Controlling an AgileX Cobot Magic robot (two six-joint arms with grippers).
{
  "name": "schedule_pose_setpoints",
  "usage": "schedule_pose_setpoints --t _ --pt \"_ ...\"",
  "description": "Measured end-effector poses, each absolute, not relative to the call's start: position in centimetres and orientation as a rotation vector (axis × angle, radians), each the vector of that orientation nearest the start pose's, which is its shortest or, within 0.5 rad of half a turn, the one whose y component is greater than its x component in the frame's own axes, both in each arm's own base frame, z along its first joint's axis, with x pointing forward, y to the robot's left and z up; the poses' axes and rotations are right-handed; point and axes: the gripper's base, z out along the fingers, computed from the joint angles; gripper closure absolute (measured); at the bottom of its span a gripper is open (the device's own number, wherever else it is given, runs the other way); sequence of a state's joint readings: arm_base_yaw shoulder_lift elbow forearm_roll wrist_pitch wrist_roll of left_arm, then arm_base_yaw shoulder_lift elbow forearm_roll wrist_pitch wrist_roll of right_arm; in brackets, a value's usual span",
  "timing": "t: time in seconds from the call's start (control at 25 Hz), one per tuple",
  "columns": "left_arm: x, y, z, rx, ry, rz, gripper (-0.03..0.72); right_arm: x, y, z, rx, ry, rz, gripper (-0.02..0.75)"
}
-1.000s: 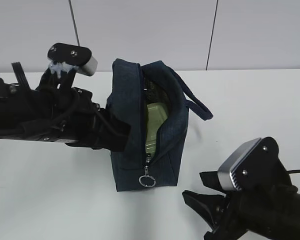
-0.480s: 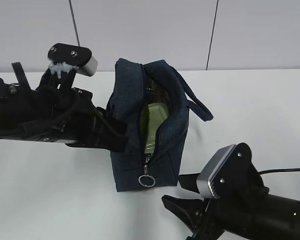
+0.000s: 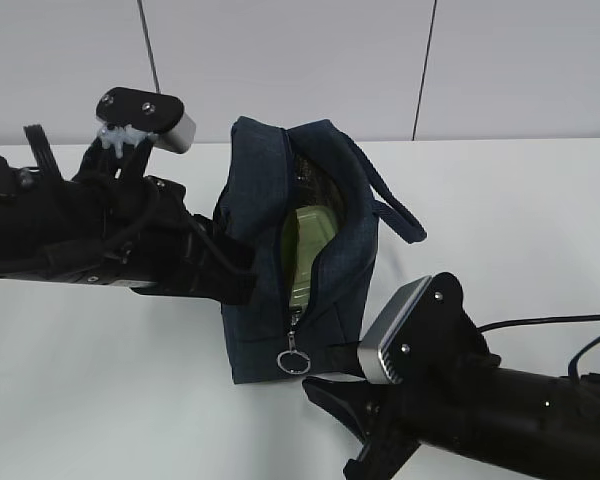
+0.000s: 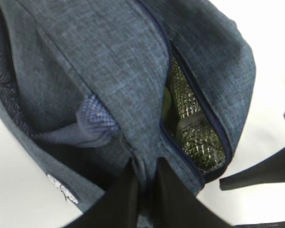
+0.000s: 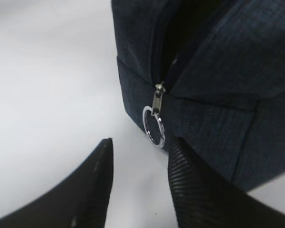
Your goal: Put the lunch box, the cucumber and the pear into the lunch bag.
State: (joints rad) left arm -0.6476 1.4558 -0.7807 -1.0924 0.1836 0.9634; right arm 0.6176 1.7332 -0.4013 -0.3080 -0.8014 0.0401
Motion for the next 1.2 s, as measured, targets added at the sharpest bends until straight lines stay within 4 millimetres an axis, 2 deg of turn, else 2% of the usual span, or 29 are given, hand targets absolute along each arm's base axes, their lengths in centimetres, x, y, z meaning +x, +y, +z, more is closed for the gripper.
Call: schedule_pose_setpoints --t 0.28,0.52,0.92,1.2 --pt "22.8 -19.1 23.1 0.684 2.197 -0.589 0.685 21.7 17.7 12.6 -1.024 1.907 0.427 0.433" --pt "22.8 -19.1 23.1 0.689 2.195 -0.584 0.685 22.0 17.8 12.6 -1.049 1.917 0.41 0.433" --pt "22.8 -19.1 23.1 0.705 2.191 -0.575 0.685 22.6 18.3 10.6 -1.086 1.971 0.406 0.433" --pt "22.8 -19.1 23.1 0.709 2.19 -0.573 0.685 22.9 18.4 10.6 -1.064 1.957 0.405 0.433"
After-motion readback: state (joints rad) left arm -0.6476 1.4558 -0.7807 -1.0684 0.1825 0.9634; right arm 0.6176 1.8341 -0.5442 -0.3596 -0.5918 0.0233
